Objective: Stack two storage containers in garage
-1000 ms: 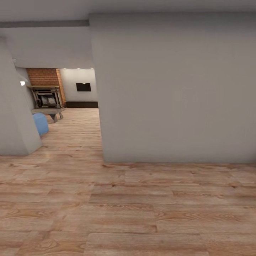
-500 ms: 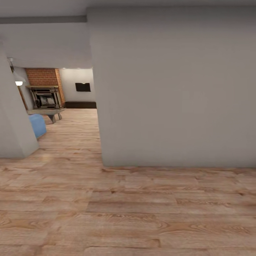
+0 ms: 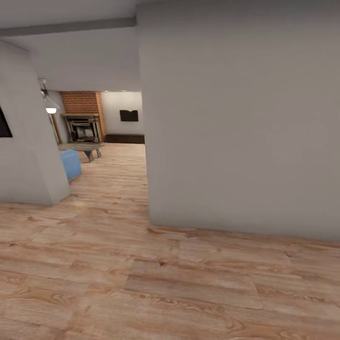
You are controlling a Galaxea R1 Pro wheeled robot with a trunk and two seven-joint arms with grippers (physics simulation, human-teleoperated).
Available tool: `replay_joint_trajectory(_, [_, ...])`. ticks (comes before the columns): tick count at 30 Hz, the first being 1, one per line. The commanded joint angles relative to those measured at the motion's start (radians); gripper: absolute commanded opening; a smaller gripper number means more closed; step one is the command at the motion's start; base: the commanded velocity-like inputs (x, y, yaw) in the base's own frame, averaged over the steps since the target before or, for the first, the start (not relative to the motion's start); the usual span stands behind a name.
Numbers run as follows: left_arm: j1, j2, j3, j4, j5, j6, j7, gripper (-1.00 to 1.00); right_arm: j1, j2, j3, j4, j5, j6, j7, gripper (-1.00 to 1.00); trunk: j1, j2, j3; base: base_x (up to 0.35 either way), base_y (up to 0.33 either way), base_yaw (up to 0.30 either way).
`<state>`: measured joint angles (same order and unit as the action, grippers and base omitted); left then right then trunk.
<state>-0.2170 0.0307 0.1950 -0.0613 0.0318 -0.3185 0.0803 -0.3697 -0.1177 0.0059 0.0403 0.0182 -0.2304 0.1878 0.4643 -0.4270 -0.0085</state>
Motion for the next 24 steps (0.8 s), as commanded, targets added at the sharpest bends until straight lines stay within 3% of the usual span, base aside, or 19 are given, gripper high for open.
replay_joint_trajectory(1, [-0.001, 0.0, 0.0, 0.001, 0.003, -0.004, 0.001, 1.0, -0.001, 0.0, 0.0, 0.004, 0.002, -0.007, 0.002, 1.0, 0.001, -0.001, -0.001, 0.325, 0.0, 0.25])
replay_joint_trajectory(24, [-0.001, 0.004, 0.001, 0.001, 0.008, -0.004, 0.001, 1.0, -0.001, -0.001, 0.0, 0.003, 0.003, -0.007, 0.002, 1.0, 0.001, -0.001, -0.001, 0.325, 0.0, 0.25])
